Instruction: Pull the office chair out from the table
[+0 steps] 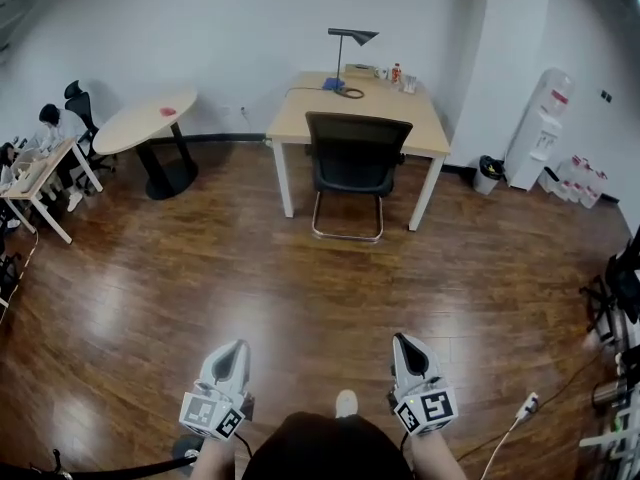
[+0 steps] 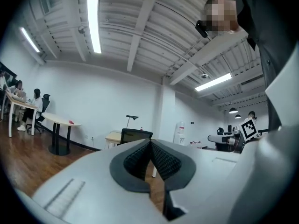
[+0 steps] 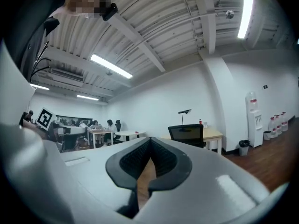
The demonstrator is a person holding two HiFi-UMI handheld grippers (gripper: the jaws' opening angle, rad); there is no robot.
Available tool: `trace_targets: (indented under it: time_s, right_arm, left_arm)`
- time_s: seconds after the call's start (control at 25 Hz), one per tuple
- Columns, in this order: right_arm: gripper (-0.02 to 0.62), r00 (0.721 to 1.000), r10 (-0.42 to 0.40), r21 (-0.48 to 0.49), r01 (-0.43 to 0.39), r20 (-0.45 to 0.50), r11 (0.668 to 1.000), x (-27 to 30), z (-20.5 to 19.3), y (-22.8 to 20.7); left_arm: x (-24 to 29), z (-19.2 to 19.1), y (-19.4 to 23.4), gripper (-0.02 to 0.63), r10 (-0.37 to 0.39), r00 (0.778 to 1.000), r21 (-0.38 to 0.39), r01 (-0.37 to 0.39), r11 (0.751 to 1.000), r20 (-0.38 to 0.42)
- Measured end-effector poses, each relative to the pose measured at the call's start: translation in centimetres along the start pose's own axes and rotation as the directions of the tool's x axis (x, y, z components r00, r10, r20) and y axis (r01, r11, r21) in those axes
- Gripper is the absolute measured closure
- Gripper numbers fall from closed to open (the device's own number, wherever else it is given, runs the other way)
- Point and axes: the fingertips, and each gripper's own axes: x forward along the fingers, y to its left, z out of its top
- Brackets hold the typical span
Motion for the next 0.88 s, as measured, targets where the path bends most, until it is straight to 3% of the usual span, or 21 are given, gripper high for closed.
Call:
trace_targets:
  time_s: [0.44,0.88]
  right_arm:
    - [0.583,0.999,-0.041,0.024,0.040,0.016,0.999,4.2,1.1,-12.3]
    - [0.583,0.996,-0.084,0.054,0.084,0.012,0.995,7.9,0.9,-15.7]
  left_arm:
    - [13.6,1.8,-4.1,0.604,-0.038,0.998,0.045,0.036,0.998,0.056]
    - [18.7,0.9,-2.9,0.604,-0.075,0.997,0.012,0.075,0.997,0.028]
